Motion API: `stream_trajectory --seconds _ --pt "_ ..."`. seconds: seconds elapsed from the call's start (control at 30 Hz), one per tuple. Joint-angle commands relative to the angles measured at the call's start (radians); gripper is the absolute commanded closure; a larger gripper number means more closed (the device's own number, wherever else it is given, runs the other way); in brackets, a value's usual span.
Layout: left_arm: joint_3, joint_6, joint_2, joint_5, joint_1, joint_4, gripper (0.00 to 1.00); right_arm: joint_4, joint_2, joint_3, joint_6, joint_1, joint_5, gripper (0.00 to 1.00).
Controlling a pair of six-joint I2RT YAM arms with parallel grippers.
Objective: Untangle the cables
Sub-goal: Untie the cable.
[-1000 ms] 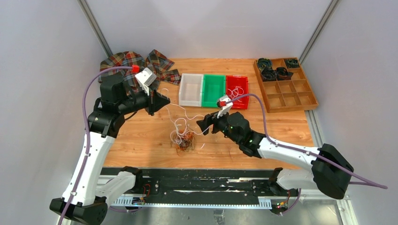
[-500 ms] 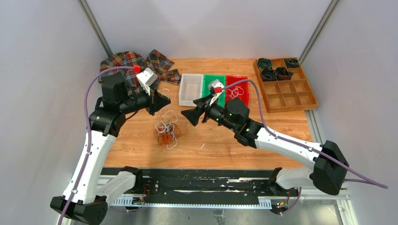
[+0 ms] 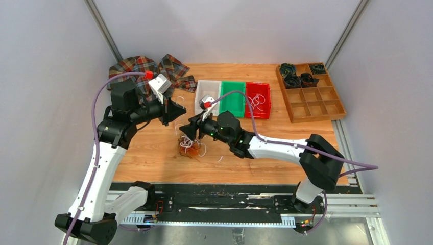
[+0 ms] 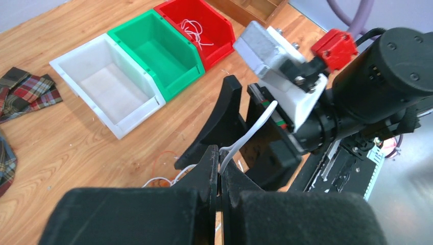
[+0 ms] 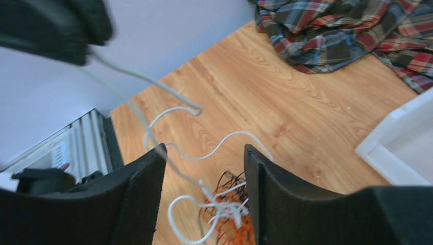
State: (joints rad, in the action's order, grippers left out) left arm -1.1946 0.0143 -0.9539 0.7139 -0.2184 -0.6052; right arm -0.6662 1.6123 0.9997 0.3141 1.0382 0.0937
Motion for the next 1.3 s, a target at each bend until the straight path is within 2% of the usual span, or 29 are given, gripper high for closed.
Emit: stream_trajectory --seconds 0.0,0.37,0.57,0.87,1.1,1.27 --pt "-0.011 -0.017 0.010 0.025 -0.003 0.033 0.99 -0.058 0.057 0.015 -0.028 0.001 -0.161 0.45" --pt "-0.044 -0.019 0.009 0.032 -0.002 0.024 0.99 -0.072 0.160 -0.045 0.014 -0.014 -0.170 0.48" --pt "-0.144 0.012 0.000 0.020 -0.002 -0.029 0.99 -0.098 0.190 -0.131 0.071 -0.060 -0.159 0.50" --pt "-0.348 0.033 -0.026 0.022 0.011 -0.116 0.99 -0.122 0.149 -0.274 0.053 -0.086 -0.162 0.51" --pt "-0.413 0.051 -0.039 -0.015 0.011 -0.137 0.99 -0.115 0.108 -0.385 0.048 -0.092 -0.187 0.51" --pt "-0.522 0.029 -0.077 -0.007 0.020 -0.138 0.99 -0.114 0.062 -0.465 0.051 -0.092 -0.207 0.45"
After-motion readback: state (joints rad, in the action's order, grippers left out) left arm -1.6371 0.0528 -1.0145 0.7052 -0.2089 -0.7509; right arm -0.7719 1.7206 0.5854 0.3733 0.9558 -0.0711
